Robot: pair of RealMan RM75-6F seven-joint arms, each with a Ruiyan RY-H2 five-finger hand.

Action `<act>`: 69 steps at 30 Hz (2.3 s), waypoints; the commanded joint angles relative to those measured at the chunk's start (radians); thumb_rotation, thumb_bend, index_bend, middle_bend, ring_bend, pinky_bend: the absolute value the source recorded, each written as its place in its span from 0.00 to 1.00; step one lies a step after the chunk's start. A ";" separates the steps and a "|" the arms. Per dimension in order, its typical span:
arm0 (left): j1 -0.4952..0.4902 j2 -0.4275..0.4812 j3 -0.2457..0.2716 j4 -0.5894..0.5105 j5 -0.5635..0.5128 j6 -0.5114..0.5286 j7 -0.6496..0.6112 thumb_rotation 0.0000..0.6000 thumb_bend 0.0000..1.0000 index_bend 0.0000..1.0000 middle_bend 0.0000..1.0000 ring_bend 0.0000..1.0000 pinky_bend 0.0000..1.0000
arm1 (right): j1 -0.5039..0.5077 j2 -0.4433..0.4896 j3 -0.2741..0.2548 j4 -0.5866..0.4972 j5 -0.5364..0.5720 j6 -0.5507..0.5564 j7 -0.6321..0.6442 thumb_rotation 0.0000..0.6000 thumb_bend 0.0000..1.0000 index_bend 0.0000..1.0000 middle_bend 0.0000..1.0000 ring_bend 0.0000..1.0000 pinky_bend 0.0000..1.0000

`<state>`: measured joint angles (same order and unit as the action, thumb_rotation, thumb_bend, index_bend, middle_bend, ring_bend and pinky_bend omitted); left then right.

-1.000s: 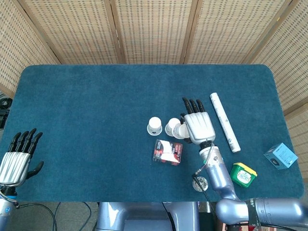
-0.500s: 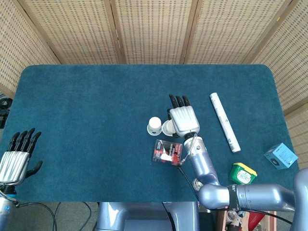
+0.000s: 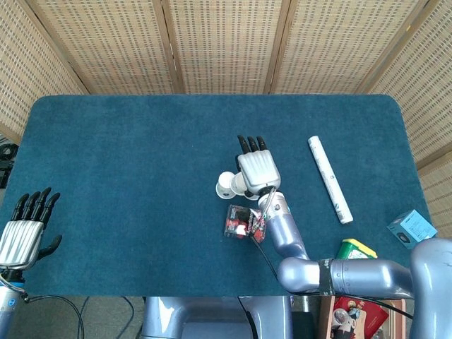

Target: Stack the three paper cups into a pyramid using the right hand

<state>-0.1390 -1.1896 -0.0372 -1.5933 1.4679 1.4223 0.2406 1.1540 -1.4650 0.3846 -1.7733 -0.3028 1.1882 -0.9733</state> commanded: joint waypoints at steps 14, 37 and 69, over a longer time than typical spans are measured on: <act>-0.006 0.000 -0.004 0.005 -0.019 -0.011 0.005 1.00 0.31 0.00 0.00 0.00 0.00 | 0.041 -0.030 -0.034 0.112 0.016 -0.048 0.029 1.00 0.04 0.55 0.00 0.00 0.00; -0.007 0.001 0.002 0.001 -0.014 -0.009 0.000 1.00 0.31 0.00 0.00 0.00 0.00 | 0.043 0.017 -0.053 0.046 0.024 0.003 0.027 1.00 0.04 0.29 0.00 0.00 0.00; 0.037 0.023 0.028 -0.068 0.109 0.113 0.017 1.00 0.31 0.00 0.00 0.00 0.00 | -0.699 0.300 -0.603 -0.115 -1.062 0.434 0.565 1.00 0.04 0.08 0.00 0.00 0.00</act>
<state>-0.1021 -1.1666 -0.0100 -1.6611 1.5760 1.5345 0.2569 0.5541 -1.1341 -0.1403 -1.9847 -1.2743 1.5671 -0.4969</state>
